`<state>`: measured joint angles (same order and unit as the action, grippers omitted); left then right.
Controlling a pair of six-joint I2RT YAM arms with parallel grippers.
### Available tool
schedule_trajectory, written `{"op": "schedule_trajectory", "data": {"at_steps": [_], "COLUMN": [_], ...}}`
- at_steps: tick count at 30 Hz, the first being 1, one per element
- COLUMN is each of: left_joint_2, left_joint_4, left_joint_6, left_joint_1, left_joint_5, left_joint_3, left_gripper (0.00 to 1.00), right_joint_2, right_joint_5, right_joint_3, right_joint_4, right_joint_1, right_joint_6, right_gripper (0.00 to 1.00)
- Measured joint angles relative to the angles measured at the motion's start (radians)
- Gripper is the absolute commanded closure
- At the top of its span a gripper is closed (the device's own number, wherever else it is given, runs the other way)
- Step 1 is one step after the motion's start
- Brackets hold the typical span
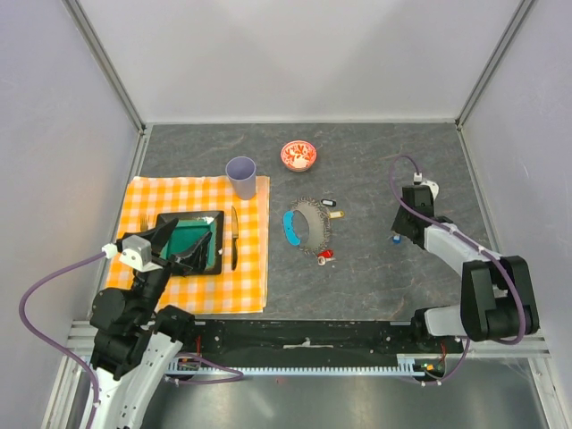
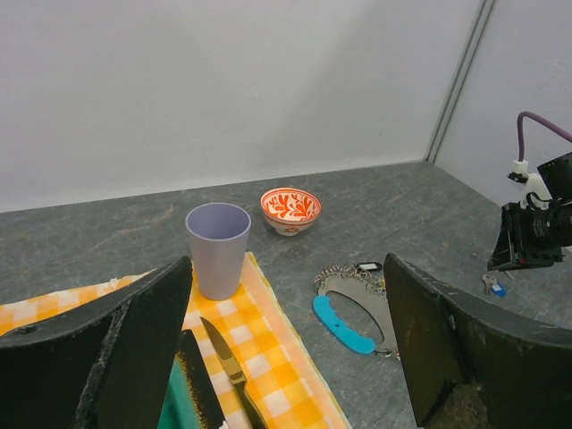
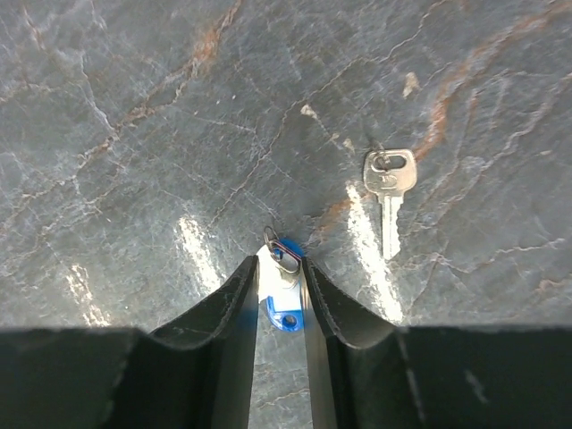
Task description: Put the keys on the keyring
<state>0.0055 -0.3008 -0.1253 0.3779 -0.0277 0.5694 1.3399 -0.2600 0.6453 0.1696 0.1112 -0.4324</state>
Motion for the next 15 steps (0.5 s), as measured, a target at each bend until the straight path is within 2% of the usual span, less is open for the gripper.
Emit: {"op": "schedule_trajectory", "data": {"at_steps": [15], "left_joint_2": [0.0], "left_joint_4": [-0.004], "left_joint_6": [0.0], "left_joint_1": [0.004], "left_joint_5": [0.0], "left_joint_3": [0.0], "left_gripper": [0.06], "right_joint_2": [0.098], "right_joint_5": [0.068], "right_joint_3": [0.004], "right_joint_4": [-0.044], "right_joint_1": [-0.018], "right_joint_6": [0.047], "right_gripper": [0.69]}}
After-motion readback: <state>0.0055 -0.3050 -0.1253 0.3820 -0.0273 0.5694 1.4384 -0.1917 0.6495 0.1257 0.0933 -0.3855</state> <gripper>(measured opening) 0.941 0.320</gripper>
